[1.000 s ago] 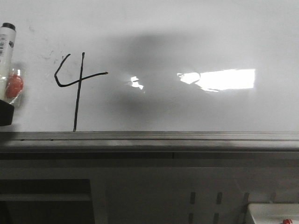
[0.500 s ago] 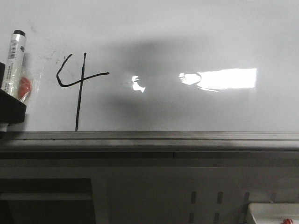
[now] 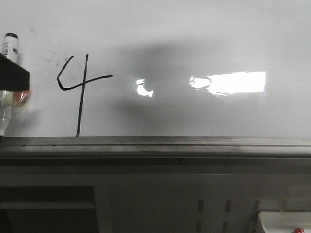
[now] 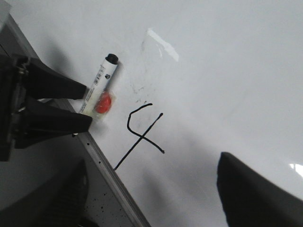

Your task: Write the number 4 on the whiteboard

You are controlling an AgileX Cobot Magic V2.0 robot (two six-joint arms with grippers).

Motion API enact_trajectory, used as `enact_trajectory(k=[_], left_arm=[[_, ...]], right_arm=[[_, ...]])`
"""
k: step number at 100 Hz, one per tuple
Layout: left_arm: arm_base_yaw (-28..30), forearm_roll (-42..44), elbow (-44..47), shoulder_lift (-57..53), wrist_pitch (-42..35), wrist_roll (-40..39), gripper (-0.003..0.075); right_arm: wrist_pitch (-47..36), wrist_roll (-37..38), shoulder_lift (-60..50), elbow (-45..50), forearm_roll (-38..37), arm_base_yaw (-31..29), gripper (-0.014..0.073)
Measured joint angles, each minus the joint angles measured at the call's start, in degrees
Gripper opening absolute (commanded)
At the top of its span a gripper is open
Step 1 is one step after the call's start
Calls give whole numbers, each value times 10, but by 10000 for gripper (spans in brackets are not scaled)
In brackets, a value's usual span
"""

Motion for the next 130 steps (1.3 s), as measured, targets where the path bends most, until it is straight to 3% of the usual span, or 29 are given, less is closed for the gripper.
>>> enact_trajectory(k=[3,8,13,15,18,38,59,72,96,130], left_arm=[[0,0,0,-18,5,0,404],[0,0,0,-53,11,0,296],[0,4,0,-90,14,0,122],[0,6,0,-107,14,0,73],[0,11,0,-130,14,0,-19],[0,83,0,-297,18,0,-20],[0,200,4,-440,89,0,-20],[0,225,19,-508,146,0,-20],[0,231,38,-524,183,0,-20],[0,231,38,-524,186,0,-20]], right_arm=[[0,0,-7,3,-1,0,346],[-2,0,-19,11,-3,0,155],[-10,0,-34,23,-4,0,-29],[-13,0,-42,29,-4,0,-69],[-20,0,-52,38,-5,0,-60],[-86,1,-159,151,-9,0,-60],[-270,1,-340,370,-16,0,-60],[-361,1,-454,497,-19,0,-61],[-385,1,-592,629,-19,0,-64],[-390,1,-620,662,-19,0,-64]])
